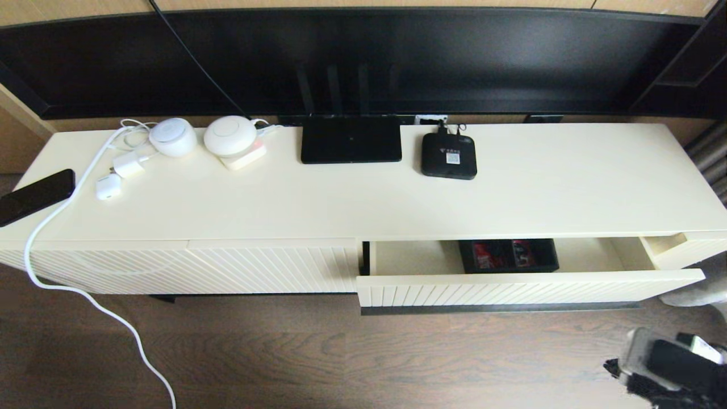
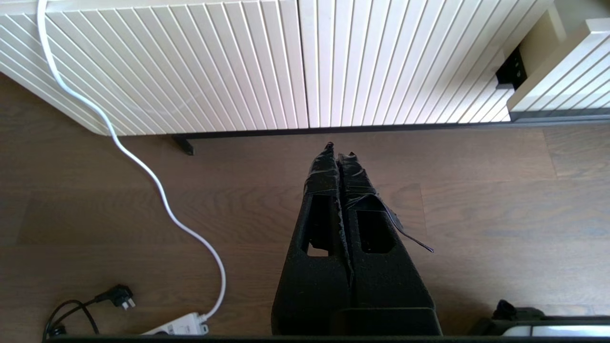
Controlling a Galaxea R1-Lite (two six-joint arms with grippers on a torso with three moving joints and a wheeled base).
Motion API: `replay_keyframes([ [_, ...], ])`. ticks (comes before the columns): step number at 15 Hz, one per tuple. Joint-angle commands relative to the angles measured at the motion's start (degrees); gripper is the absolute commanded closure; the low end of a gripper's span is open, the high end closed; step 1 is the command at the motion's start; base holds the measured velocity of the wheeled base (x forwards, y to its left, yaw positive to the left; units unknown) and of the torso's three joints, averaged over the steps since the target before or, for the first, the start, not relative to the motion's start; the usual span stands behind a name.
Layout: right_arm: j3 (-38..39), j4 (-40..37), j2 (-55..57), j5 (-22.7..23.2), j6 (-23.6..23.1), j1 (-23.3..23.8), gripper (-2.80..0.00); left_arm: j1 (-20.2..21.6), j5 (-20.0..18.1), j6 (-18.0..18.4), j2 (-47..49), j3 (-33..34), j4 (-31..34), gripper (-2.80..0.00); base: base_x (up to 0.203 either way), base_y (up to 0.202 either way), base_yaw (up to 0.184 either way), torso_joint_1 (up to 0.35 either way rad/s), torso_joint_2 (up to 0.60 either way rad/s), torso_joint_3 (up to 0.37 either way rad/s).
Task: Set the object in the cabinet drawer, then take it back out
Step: Open the drawer
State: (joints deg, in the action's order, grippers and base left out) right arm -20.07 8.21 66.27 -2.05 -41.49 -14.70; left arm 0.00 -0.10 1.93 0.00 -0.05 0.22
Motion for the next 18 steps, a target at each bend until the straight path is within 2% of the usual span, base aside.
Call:
replay_keyframes([
  [1,-7.1,-12.9,-4.9,-0.1,17.8,1.1,0.00,0.0,0.0,0.0,0.1,0.0,0.0,0.00,0.000,0.000,0.000,0.000,0.00,0.000],
  [2,-11.1,-15.1,-3.1,-0.1,26.6,1.1,0.00,0.0,0.0,0.0,0.1,0.0,0.0,0.00,0.000,0.000,0.000,0.000,0.00,0.000],
  [3,-14.2,-16.3,0.5,-0.3,33.0,1.1,0.00,0.0,0.0,0.0,0.1,0.0,0.0,0.00,0.000,0.000,0.000,0.000,0.00,0.000],
  [4,-17.2,-17.0,4.2,-0.7,38.0,0.9,0.00,0.0,0.0,0.0,0.1,0.0,0.0,0.00,0.000,0.000,0.000,0.000,0.00,0.000],
  [5,-20.2,-17.6,7.0,-1.3,40.9,0.7,0.00,0.0,0.0,0.0,0.1,0.0,0.0,0.00,0.000,0.000,0.000,0.000,0.00,0.000],
  [8,-22.9,-15.0,12.8,-2.9,43.7,0.3,0.00,0.0,0.0,0.0,0.1,0.0,0.0,0.00,0.000,0.000,0.000,0.000,0.00,0.000],
  [11,-25.0,-8.6,18.3,-3.8,50.6,-1.1,0.00,0.0,0.0,0.0,0.1,0.0,0.0,0.00,0.000,0.000,0.000,0.000,0.00,0.000],
  [12,-25.5,-8.0,19.7,-5.2,51.5,-1.4,0.00,0.0,0.0,0.0,0.1,0.0,0.0,0.00,0.000,0.000,0.000,0.000,0.00,0.000],
  [15,-28.4,-6.6,22.9,-8.4,51.9,-2.0,0.00,0.0,0.0,0.0,0.1,0.0,0.0,0.00,0.000,0.000,0.000,0.000,0.00,0.000],
  [18,-29.3,-3.2,25.1,-9.0,51.7,-4.0,0.00,0.0,0.0,0.0,0.1,0.0,0.0,0.00,0.000,0.000,0.000,0.000,0.00,0.000],
])
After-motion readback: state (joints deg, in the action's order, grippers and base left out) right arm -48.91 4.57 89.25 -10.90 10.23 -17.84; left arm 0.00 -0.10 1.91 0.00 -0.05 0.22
